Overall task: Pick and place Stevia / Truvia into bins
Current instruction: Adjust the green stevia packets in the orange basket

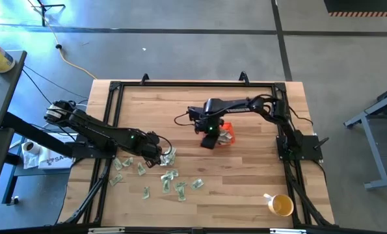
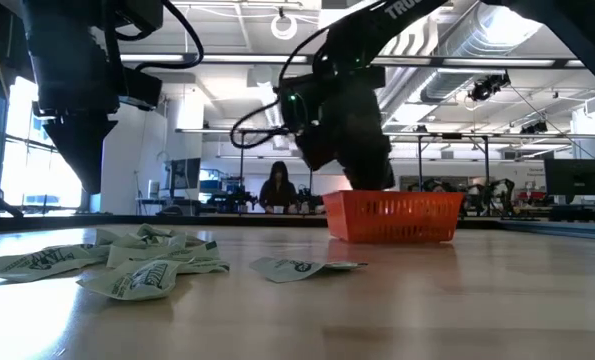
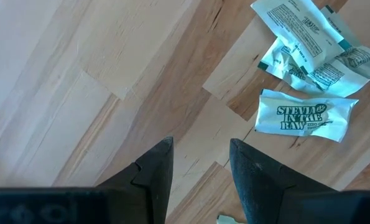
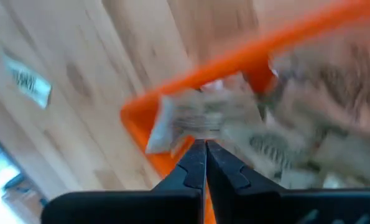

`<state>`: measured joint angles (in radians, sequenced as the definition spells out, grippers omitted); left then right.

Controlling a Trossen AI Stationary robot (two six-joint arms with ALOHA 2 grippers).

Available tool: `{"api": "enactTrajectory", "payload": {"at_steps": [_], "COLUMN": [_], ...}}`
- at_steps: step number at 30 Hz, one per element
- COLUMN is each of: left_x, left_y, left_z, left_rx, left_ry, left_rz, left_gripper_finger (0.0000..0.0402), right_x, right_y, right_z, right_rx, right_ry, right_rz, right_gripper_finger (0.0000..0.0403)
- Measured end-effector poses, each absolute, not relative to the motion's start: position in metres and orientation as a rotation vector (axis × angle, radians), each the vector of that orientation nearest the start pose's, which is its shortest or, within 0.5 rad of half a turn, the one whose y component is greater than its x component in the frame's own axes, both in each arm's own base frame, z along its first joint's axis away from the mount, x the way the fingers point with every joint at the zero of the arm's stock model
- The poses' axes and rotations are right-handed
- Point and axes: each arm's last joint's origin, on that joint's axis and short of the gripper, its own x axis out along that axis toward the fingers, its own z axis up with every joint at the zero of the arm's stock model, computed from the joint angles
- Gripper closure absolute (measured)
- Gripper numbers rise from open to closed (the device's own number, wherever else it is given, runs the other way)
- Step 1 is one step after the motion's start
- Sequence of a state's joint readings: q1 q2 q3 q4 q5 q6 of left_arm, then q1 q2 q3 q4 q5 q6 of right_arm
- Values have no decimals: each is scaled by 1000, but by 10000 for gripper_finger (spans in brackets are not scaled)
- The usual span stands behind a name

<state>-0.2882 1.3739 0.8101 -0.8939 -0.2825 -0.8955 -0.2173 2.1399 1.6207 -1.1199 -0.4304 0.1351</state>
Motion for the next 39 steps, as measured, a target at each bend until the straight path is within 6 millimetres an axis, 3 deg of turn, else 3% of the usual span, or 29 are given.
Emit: {"api": "enactTrajectory", "payload": {"at_steps": [5, 12, 16, 20, 23, 36, 39], "left_x": [210, 208, 208, 208, 208, 208, 208], "left_y": [-54, -53, -53, -53, -53, -53, -53], "left_z": [187, 187, 187, 187, 187, 187, 187], "left_rx": [-330, -318, -318, -317, -317, -315, -316], "left_ry": [1270, 1291, 1292, 1293, 1294, 1295, 1295], "left_rz": [605, 614, 614, 615, 615, 616, 616], "left_gripper_finger": [211, 211, 211, 211, 211, 211, 211], "right_x": [407, 391, 388, 395, 397, 387, 388], "right_y": [-74, -81, -79, -77, -80, -80, -81], "right_z": [164, 169, 170, 192, 207, 199, 206], "right_rx": [563, 373, 435, 460, 414, 336, 331], "right_ry": [1437, 1546, 1591, 1416, 1323, 1453, 1397], "right_rz": [-105, -447, -345, -294, -363, -393, -416], "right_gripper_finger": [400, 396, 399, 402, 399, 402, 401]}}
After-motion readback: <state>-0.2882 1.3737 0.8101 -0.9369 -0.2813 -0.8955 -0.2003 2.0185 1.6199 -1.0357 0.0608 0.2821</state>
